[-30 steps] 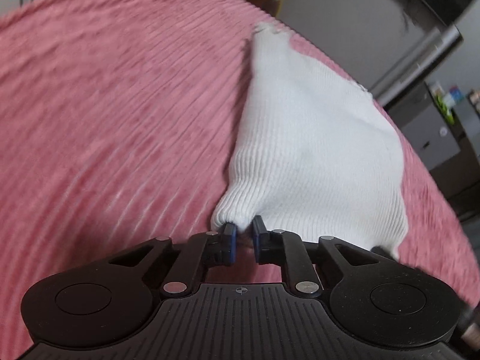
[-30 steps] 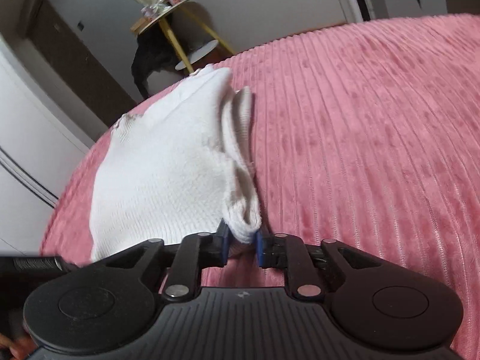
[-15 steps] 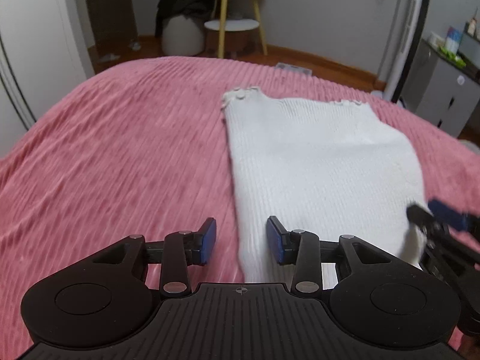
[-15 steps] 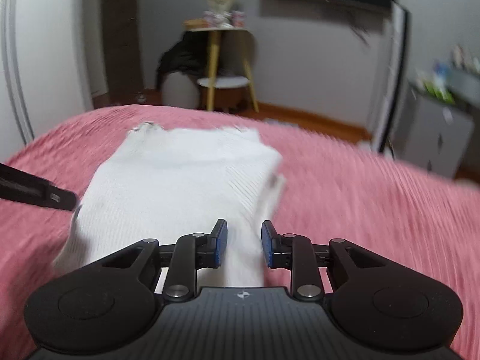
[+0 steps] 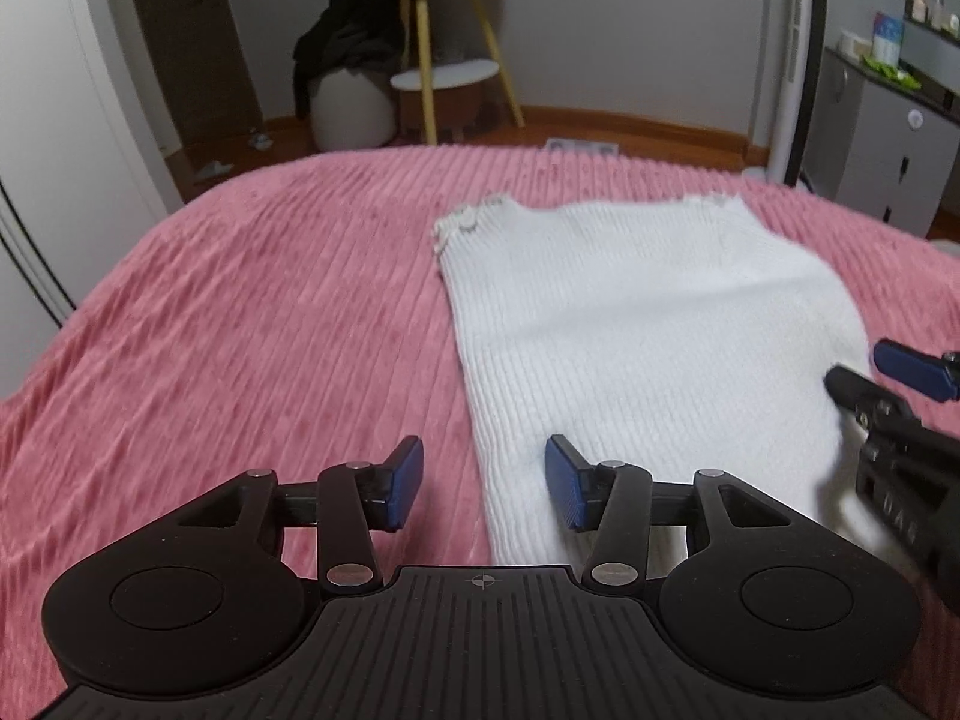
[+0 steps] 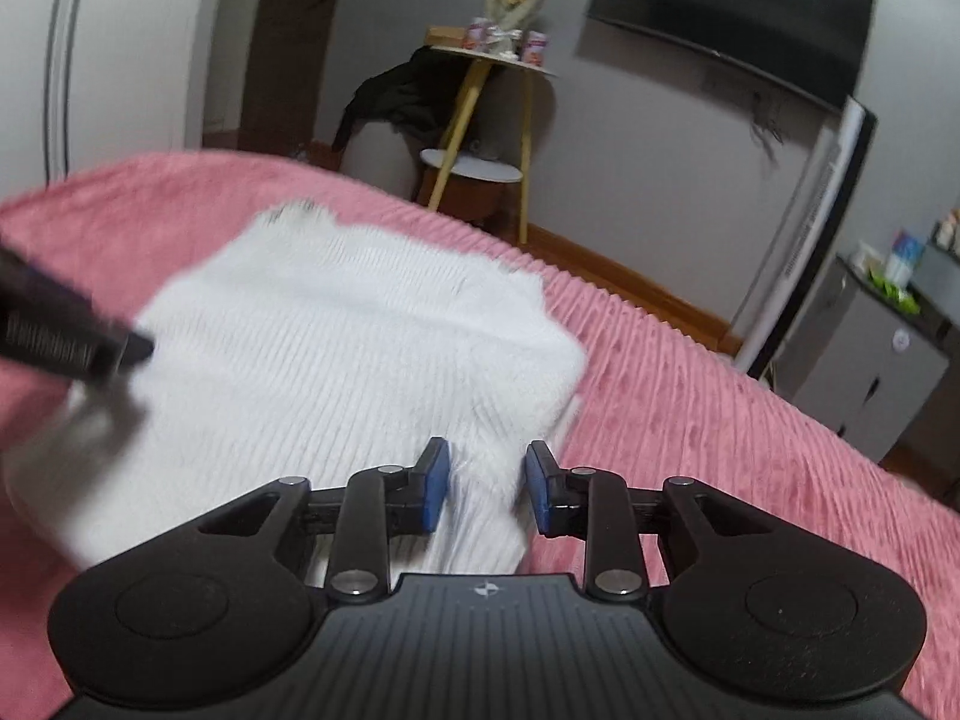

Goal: Fold small clothes

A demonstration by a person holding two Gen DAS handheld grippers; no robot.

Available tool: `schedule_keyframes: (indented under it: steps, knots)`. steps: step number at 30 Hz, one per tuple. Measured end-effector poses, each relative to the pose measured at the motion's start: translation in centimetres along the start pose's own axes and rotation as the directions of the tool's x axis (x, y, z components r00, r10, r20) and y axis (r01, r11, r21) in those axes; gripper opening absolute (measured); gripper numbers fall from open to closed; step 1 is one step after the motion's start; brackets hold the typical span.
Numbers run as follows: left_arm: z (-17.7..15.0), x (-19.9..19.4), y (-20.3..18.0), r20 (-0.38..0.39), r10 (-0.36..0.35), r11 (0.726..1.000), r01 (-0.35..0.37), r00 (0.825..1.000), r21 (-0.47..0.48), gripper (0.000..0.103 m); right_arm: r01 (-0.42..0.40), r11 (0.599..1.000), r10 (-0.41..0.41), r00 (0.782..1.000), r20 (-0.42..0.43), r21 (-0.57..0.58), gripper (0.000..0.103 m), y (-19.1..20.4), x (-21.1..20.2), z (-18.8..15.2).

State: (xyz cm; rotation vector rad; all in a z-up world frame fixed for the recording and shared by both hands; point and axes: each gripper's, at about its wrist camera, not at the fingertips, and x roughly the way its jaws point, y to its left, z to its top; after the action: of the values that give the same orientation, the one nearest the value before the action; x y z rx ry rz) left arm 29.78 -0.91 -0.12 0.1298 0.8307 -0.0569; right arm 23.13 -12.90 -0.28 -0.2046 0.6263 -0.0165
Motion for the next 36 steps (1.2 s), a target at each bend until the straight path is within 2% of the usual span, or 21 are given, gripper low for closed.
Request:
schedule_keyframes:
  steps: [3,9,12,14,18,22,26,29,32,34,36]
  knots:
    - [1.1,0.0,0.1,0.017,0.005,1.0,-0.004,1.0,-0.006,0.051,0.009,0.999,-0.01,1.0,0.024,0.032,0.027,-0.5,0.1,1.6]
    - [2.7,2.6,-0.5,0.009,0.028,1.0,-0.028,1.0,-0.001,0.052,0.029,0.999,-0.029,1.0,-0.001,-0.03,0.027,0.4,3.3,3.7]
    - [3.2,3.9,-1.1,0.02,0.037,0.999,-0.037,0.999,0.025,0.054,0.078,0.994,-0.082,0.996,-0.044,-0.082,0.028,1.0,5.6,3.2]
    - [3.2,4.8,-1.6,0.029,0.053,0.997,-0.054,0.998,0.049,0.056,0.103,0.989,-0.107,0.993,-0.039,-0.108,0.029,1.0,6.7,2.4]
    - [3.2,6.4,-2.2,0.026,0.072,0.996,-0.073,0.997,0.057,0.057,0.088,0.995,-0.09,0.995,-0.044,-0.054,0.03,-0.1,8.1,1.6]
    - [3.1,6.5,-2.1,0.021,0.095,0.994,-0.096,0.995,0.055,0.064,0.085,0.994,-0.088,0.995,-0.037,-0.071,0.03,-0.1,8.6,1.4]
    - [1.8,2.5,-0.5,0.051,0.064,0.998,-0.065,0.997,0.018,0.065,0.051,0.999,-0.052,0.997,-0.06,-0.013,0.033,-1.2,6.7,1.9]
    - [-0.7,-0.2,0.4,0.042,0.046,0.999,-0.045,0.998,-0.023,0.065,0.001,0.993,0.006,0.998,-0.058,0.114,0.037,-2.5,2.4,1.3]
    - [-2.9,-1.4,-0.1,0.039,0.053,0.999,-0.054,0.998,0.006,0.065,-0.041,0.978,0.05,0.998,-0.038,0.205,0.037,-2.5,-1.6,-0.9]
    - [-3.3,-1.6,-0.7,0.041,0.085,0.994,-0.087,0.996,0.058,0.067,-0.047,0.977,0.057,0.997,-0.044,0.21,0.037,-1.7,-2.9,-2.1]
    - [-3.5,-1.6,-0.8,0.032,0.102,0.991,-0.104,0.994,0.083,0.071,-0.046,0.984,0.062,0.994,-0.089,0.17,0.037,-0.7,-2.8,-2.9]
